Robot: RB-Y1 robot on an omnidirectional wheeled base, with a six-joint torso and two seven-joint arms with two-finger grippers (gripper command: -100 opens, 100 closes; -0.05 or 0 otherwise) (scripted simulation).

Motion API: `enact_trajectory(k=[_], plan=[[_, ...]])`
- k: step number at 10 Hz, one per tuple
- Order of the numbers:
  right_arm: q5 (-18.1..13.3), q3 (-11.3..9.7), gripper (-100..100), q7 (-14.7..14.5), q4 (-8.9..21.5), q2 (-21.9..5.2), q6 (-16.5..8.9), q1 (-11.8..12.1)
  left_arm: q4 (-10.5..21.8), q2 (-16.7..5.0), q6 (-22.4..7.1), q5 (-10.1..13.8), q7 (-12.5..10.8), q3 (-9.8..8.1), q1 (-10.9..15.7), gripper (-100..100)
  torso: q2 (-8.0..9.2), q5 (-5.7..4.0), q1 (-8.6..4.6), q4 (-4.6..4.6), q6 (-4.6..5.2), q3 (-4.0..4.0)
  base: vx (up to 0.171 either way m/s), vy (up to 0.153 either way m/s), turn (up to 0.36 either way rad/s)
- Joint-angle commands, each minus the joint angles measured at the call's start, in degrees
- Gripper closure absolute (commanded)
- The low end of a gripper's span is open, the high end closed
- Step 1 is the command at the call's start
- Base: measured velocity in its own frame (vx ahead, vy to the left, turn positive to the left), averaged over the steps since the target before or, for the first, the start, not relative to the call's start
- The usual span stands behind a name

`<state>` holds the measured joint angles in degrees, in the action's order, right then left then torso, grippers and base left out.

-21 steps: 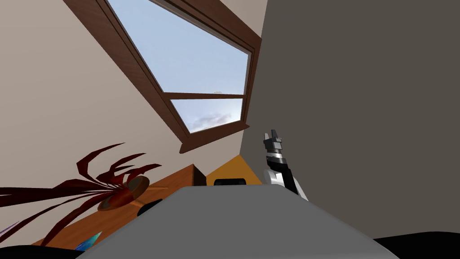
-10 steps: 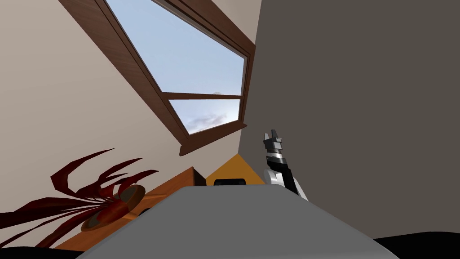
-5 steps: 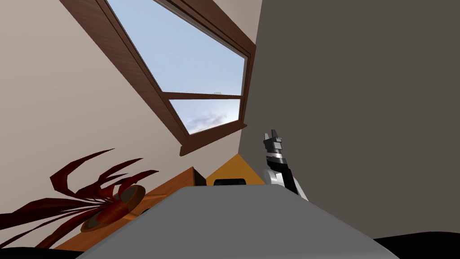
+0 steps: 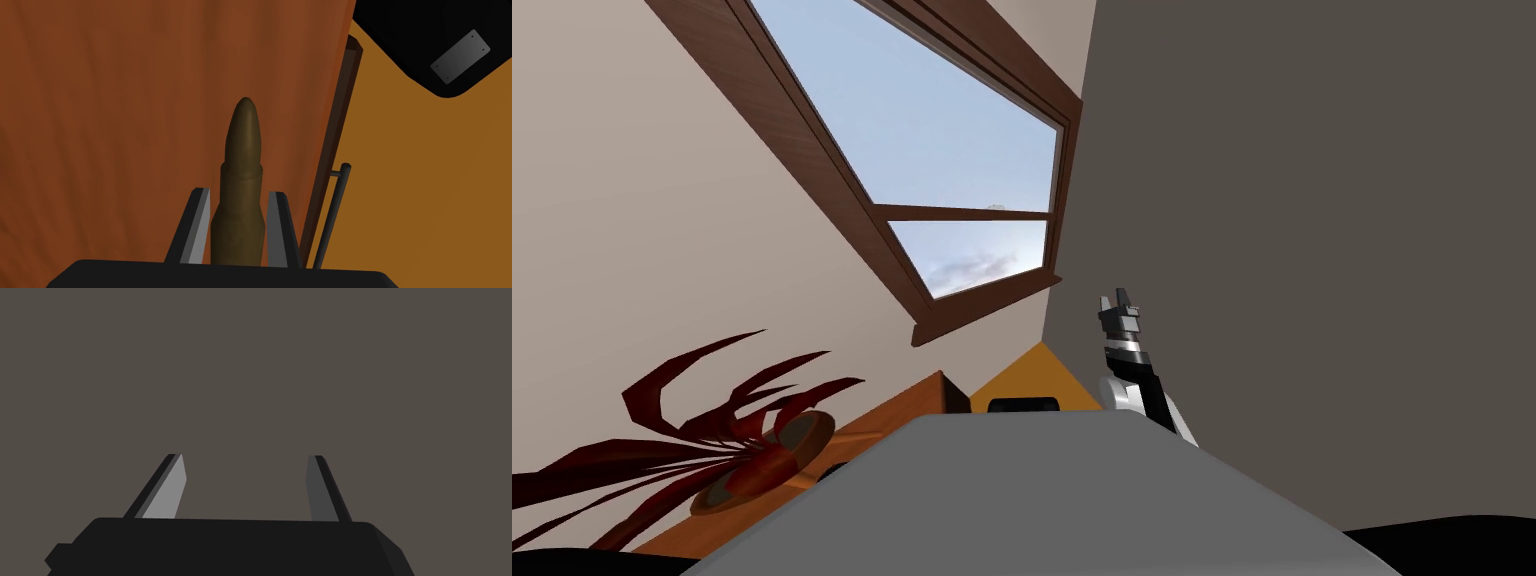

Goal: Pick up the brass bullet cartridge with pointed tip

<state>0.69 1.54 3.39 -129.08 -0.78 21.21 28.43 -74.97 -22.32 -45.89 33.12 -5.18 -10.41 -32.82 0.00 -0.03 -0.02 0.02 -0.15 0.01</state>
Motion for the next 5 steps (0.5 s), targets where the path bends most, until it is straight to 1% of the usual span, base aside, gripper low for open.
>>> enact_trajectory(k=[1, 3, 4, 5], plan=[[0.0, 0.0, 0, 0.0, 0.0, 0.0, 0.0, 0.0, -1.77, -0.65, -1.16, 0.69, -0.13, -0.34, -0.95, 100, 0.0, 0.0, 0.0, 0.0, 0.0, 0.0, 0.0, -0.029, 0.006], [0.0, 0.0, 0, 0.0, 0.0, 0.0, 0.0, 0.0, -3.59, -1.34, -2.29, 1.37, -0.28, -0.68, -1.88, 100, 0.0, -0.01, -0.03, 0.0, 0.0, 0.0, 0.0, -0.028, 0.006], [0.0, 0.0, 0, 0.0, 0.0, 0.0, 0.0, 0.0, -2.87, -1.15, -1.84, 1.18, -0.2, -0.57, -1.5, 100, -0.01, 0.0, -0.02, -0.01, 0.0, -0.01, 0.001, -0.009, 0.003], [0.0, 0.0, 0, 0.0, 0.0, 0.0, 0.0, 0.0, -2.97, -1.18, -1.96, 1.22, -0.21, -0.59, -1.55, 0, -0.02, 0.02, 0.04, -0.01, 0.01, -0.01, 0.0, 0.0, 0.0]])
